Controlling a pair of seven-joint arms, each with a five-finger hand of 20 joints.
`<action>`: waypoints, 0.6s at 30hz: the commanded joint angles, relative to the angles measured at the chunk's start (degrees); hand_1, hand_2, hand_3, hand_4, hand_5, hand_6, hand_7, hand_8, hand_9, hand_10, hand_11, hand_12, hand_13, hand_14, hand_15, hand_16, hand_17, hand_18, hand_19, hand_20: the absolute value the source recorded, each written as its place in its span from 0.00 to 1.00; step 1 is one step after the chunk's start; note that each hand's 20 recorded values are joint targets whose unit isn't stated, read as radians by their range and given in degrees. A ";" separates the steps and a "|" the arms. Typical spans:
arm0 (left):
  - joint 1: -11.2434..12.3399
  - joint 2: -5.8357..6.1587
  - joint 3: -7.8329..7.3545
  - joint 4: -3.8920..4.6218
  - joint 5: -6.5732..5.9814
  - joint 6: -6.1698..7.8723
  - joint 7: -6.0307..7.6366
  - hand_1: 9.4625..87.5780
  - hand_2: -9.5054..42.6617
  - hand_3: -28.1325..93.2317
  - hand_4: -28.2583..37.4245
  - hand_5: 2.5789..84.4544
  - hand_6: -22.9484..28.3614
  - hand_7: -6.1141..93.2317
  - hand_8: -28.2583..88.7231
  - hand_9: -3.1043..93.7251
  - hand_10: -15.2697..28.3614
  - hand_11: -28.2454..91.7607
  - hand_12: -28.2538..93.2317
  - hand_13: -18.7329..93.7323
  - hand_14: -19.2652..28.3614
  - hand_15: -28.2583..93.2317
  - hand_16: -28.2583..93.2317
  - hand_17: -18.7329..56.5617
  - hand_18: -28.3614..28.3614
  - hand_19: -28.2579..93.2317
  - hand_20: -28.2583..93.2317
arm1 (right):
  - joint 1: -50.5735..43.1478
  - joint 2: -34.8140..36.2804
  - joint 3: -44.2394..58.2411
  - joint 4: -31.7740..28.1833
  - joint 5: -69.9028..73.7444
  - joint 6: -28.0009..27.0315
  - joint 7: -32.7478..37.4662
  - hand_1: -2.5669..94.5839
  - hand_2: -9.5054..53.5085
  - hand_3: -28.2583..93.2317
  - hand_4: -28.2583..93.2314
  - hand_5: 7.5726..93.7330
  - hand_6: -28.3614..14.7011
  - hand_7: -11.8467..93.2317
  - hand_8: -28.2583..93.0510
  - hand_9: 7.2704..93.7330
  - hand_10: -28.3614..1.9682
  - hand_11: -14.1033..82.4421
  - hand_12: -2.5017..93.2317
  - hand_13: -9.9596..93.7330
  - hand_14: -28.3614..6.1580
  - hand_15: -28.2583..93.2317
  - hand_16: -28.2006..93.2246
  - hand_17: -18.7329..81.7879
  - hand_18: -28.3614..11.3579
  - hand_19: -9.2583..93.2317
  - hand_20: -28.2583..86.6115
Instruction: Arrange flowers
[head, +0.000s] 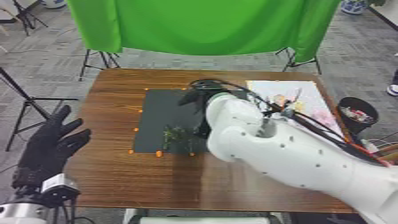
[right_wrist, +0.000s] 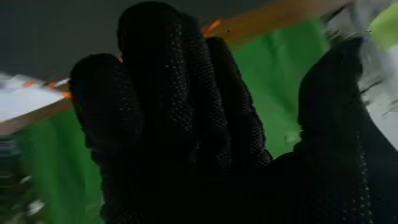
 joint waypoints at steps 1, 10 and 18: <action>-1.96 -3.77 1.84 0.10 2.43 -1.28 -4.23 0.27 0.31 0.75 0.14 0.33 0.57 0.13 0.18 0.30 0.77 0.42 0.33 0.34 0.99 0.69 0.13 0.17 1.00 0.71 0.17 | -1.22 9.11 3.04 0.55 3.48 4.69 -1.57 0.27 0.31 0.83 0.07 0.63 0.39 0.22 0.17 0.75 0.22 0.38 0.19 0.85 0.37 0.66 0.33 0.78 0.38 1.00 0.15; -3.30 -3.61 4.08 0.46 2.46 -1.64 -4.34 0.27 0.31 0.75 0.14 0.33 0.57 0.13 0.18 0.30 0.77 0.42 0.33 0.34 0.99 0.69 0.13 0.17 1.00 0.71 0.17 | -3.00 10.53 0.71 0.50 -0.07 3.41 0.73 0.26 0.35 0.86 0.07 0.59 0.44 0.23 0.16 0.68 0.15 0.34 0.19 0.78 0.31 0.70 0.32 0.70 0.30 1.00 0.23; -2.64 -0.99 5.02 0.63 0.37 -0.48 -0.92 0.27 0.31 0.75 0.14 0.33 0.57 0.14 0.18 0.30 0.77 0.42 0.33 0.34 0.99 0.69 0.13 0.17 1.00 0.71 0.17 | -1.35 14.09 0.07 1.95 -0.26 3.17 1.71 0.27 0.31 0.85 0.07 0.55 0.40 0.22 0.17 0.65 0.14 0.34 0.19 0.77 0.31 0.71 0.31 0.70 0.30 1.00 0.23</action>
